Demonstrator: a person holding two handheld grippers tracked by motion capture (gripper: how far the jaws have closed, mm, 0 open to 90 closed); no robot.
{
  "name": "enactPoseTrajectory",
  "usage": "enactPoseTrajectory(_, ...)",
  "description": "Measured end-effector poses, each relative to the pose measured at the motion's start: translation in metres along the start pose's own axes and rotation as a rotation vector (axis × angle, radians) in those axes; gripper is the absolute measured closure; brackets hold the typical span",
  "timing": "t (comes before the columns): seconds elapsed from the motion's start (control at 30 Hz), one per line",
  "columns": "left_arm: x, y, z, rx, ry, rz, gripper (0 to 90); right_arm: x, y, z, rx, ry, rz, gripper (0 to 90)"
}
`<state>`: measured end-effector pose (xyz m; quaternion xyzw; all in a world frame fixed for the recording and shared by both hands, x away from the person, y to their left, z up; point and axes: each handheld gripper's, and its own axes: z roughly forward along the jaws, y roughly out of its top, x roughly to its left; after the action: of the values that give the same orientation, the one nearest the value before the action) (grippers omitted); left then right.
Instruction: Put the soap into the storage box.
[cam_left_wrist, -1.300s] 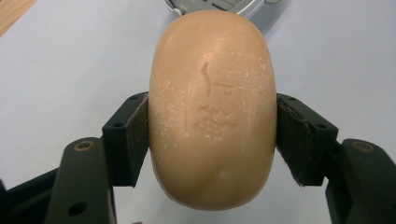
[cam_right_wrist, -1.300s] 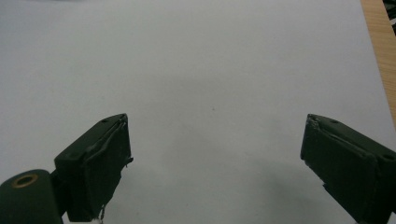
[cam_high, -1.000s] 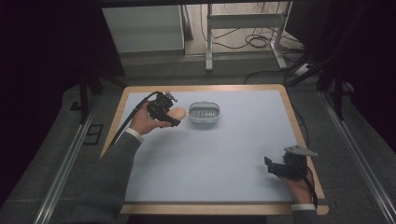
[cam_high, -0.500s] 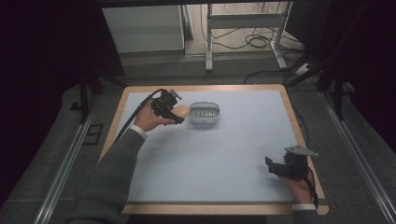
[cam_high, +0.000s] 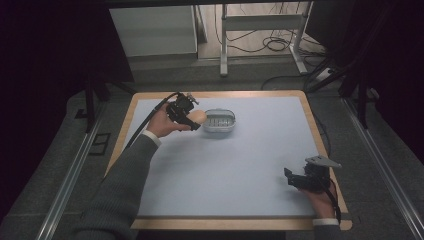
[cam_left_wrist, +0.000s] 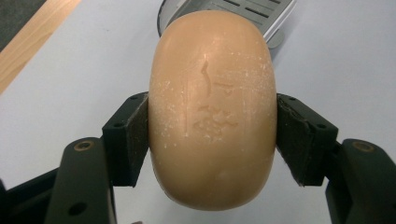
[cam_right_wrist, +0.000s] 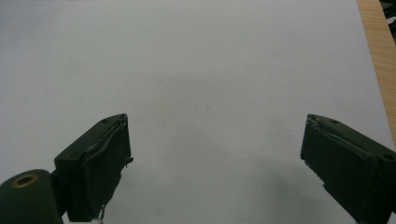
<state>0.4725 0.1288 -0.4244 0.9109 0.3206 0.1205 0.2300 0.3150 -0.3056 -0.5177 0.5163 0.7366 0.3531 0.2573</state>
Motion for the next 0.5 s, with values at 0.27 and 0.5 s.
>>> enactPoseTrajectory(0.27, 0.000, 0.006, 0.003, -0.005, -0.004, 0.008, 32.9, 0.000, 0.000, 0.000, 0.000, 0.000, -0.001, 8.1)
enactPoseTrajectory(0.5, 0.003, 0.008, 0.011, 0.004, -0.008, 0.005, 32.9, 0.000, 0.000, 0.000, 0.001, 0.002, -0.001, 8.1)
